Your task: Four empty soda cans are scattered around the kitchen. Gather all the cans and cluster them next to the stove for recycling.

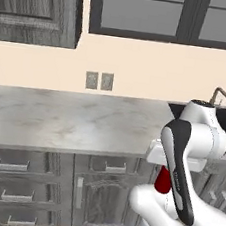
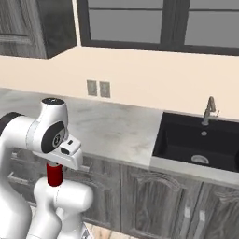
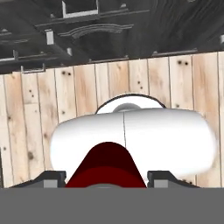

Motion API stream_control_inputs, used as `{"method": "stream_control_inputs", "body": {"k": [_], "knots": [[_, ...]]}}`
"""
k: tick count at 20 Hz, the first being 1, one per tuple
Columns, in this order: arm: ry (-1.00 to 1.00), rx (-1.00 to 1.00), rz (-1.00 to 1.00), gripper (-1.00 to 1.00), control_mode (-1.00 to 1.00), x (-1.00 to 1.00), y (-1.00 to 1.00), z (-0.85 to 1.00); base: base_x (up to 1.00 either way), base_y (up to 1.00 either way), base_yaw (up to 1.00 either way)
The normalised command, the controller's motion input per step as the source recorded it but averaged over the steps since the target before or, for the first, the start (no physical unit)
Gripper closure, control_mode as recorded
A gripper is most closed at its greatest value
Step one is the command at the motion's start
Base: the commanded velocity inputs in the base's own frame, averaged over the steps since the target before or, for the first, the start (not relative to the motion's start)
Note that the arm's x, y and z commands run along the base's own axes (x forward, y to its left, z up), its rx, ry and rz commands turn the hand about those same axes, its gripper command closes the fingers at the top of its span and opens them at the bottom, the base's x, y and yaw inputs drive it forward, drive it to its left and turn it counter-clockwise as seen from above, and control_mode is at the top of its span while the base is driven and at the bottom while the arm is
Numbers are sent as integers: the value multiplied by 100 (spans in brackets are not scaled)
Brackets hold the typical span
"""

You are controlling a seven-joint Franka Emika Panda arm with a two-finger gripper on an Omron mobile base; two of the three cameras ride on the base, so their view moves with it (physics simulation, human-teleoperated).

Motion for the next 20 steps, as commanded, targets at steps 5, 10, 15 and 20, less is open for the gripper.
{"method": "stream_control_inputs", "body": {"k": [5,10,15,20], "knots": [[0,0,0,100,100,0,0,0,18,73,24],[0,0,0,100,100,0,0,0,10,73,26],[0,0,0,100,100,0,0,0,-14,28,36],[0,0,0,100,100,0,0,0,-51,-4,42]]}}
